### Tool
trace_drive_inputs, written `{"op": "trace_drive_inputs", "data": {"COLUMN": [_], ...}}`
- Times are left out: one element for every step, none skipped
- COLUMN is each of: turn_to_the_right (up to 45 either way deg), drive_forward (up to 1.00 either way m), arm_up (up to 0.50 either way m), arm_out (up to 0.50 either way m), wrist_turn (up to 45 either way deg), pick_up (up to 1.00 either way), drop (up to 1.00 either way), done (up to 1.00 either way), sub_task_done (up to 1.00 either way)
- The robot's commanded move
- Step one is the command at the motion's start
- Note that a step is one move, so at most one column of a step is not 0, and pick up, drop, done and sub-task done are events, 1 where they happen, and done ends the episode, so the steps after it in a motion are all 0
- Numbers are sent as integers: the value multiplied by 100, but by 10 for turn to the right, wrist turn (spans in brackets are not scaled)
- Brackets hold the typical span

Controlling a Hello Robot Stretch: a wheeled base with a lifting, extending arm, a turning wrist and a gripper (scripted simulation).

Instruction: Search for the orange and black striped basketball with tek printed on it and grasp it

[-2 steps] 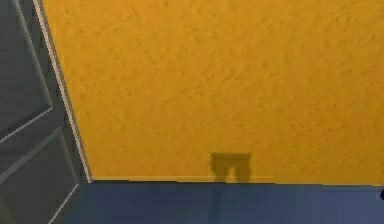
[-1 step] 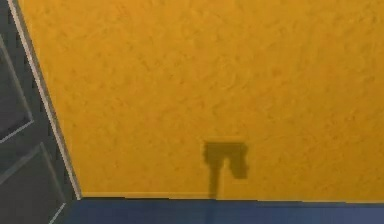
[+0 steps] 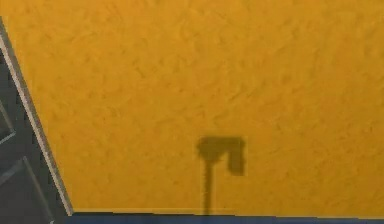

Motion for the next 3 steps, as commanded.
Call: {"op": "trace_drive_inputs", "data": {"turn_to_the_right": [-450,-390,0], "drive_forward": [0,0,30], "arm_up": [0,0,0], "arm_out": [0,0,0], "wrist_turn": [0,0,0], "pick_up": [0,0,0], "drop": [0,0,0], "done": [0,0,0], "sub_task_done": [0,0,0]}}
